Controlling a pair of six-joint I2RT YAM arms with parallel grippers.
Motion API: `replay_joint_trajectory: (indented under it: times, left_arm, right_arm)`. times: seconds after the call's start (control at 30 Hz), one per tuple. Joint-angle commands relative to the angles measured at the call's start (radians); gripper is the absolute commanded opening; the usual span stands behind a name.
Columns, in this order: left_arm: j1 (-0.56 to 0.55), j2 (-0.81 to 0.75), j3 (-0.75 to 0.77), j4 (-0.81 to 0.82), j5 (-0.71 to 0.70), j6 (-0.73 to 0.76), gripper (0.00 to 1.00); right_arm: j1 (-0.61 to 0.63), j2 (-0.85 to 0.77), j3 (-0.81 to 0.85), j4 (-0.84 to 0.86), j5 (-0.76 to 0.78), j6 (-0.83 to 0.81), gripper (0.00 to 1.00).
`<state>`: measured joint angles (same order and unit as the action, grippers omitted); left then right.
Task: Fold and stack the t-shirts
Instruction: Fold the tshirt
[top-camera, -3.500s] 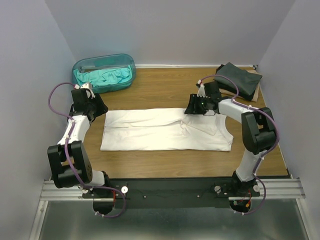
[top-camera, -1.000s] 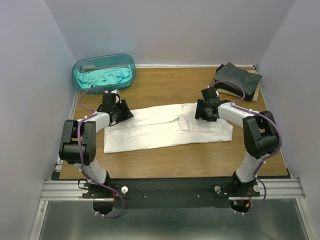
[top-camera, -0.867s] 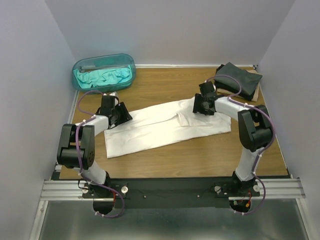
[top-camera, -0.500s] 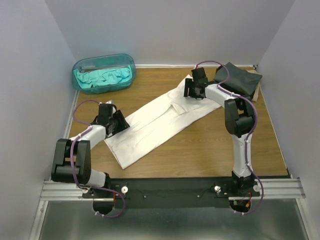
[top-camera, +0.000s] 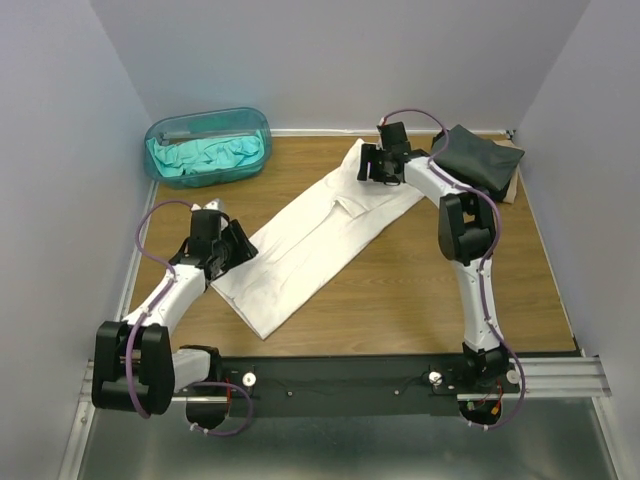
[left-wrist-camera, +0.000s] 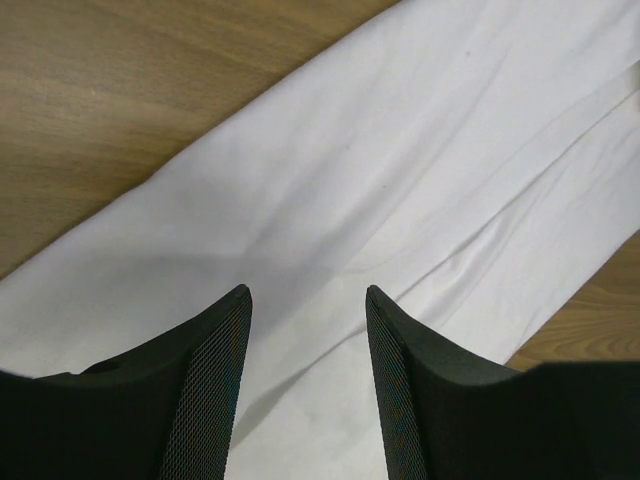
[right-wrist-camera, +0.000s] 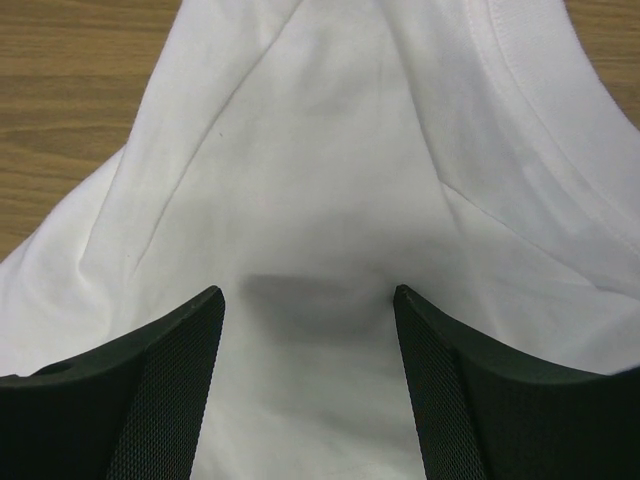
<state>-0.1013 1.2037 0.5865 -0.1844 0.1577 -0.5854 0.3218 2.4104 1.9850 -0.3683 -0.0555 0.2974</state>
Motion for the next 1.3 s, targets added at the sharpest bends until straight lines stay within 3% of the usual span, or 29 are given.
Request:
replay_joint_trajectory:
  times: [0.0,0.17,0.33,0.6,0.83,1.07,1.27]
  left_arm:
    - [-0.011,-0.024,0.055,-0.026,-0.034,0.048,0.57]
    - [-0.029,0.045,0.075,-0.027,-0.023,0.065,0.58]
    - [-0.080,0.120,0.079,-0.024,-0.030,0.055,0.57]
    - [-0.142,0.168,0.062,-0.043,-0.056,0.048,0.57]
    - [-0.271,0.252,0.076,-0.075,-0.092,0.041,0.58]
    - [-0.327,0.255,0.067,-0.090,-0.063,0.021,0.58]
    - [-0.369,0.249,0.039,0.002,0.164,0.009,0.58]
  right_arm:
    - [0.002,-0.037,0.025,-0.080,-0.056,-0.029,0.76]
    - [0.000,-0.132,-0.046,-0.080,-0.069,-0.023,0.76]
    - [0.000,-0.232,-0.218,-0.081,-0.101,-0.003,0.76]
    - [0.000,-0.220,-0.342,-0.077,-0.090,0.031,0.76]
    - [-0.013,-0.126,-0.295,-0.078,-0.047,0.065,0.76]
    - [-0.049,-0.013,-0.187,-0.080,-0.052,0.054,0.76]
    - [-0.058,0.078,-0.057,-0.087,-0.084,0.026,0.77]
